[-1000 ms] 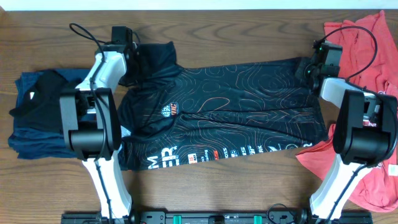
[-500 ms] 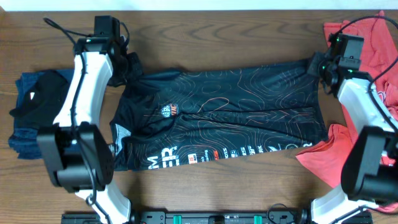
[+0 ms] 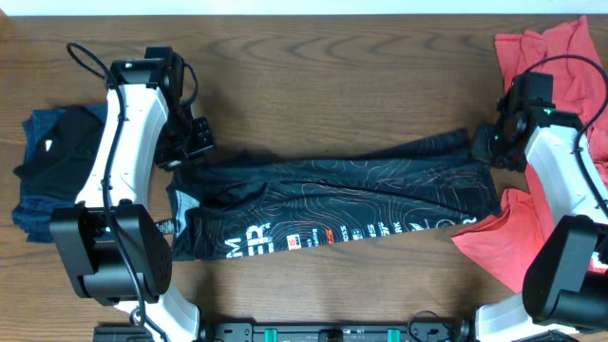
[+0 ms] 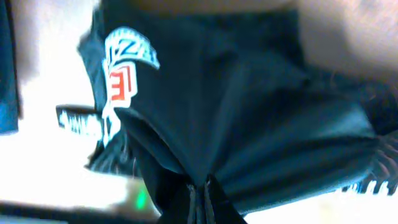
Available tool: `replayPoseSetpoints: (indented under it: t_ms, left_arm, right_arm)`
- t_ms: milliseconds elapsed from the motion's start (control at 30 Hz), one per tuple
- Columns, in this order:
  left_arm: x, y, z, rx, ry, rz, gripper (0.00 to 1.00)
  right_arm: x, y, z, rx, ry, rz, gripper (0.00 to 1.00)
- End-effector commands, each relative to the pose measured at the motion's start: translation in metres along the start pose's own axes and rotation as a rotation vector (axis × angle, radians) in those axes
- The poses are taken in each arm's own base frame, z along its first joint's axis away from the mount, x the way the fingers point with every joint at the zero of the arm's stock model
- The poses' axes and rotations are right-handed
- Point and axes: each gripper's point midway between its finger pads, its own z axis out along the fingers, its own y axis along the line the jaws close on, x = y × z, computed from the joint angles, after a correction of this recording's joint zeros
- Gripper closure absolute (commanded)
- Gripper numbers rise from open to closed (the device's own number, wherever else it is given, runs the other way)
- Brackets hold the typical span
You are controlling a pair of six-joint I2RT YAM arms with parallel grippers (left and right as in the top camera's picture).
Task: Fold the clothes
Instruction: 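Fold the shirt's top edge down toward the bottom with both grippers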
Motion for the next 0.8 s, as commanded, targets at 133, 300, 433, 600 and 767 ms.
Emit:
replayPoseSetpoints:
  t_ms: [133,300,433,600,767]
  left_arm:
    - [0.02,0.011,0.006,-0.049,0.079,-0.008,0.94]
    - [0.041,0.012,0.023,-0.08,0.159,0.009,0.94]
    - [0.055,0.012,0.039,-0.103,0.207,0.031,0.94]
    - [0.065,0.011,0.053,-0.12,0.235,0.052,0.94]
    - [0.071,0.013,0.056,-0.128,0.258,0.051,0.94]
  right_arm:
    - [0.008,-0.027,-0.007,0.089,0.029,0.04,0.99]
    - [0.014,-0.035,-0.008,0.119,0.053,0.039,0.99]
    - [0.018,-0.037,-0.009,0.129,0.069,0.037,0.99]
    - [0.02,-0.042,-0.009,0.157,0.076,0.035,0.99]
    - [0.021,-0.045,-0.01,0.176,0.08,0.034,0.99]
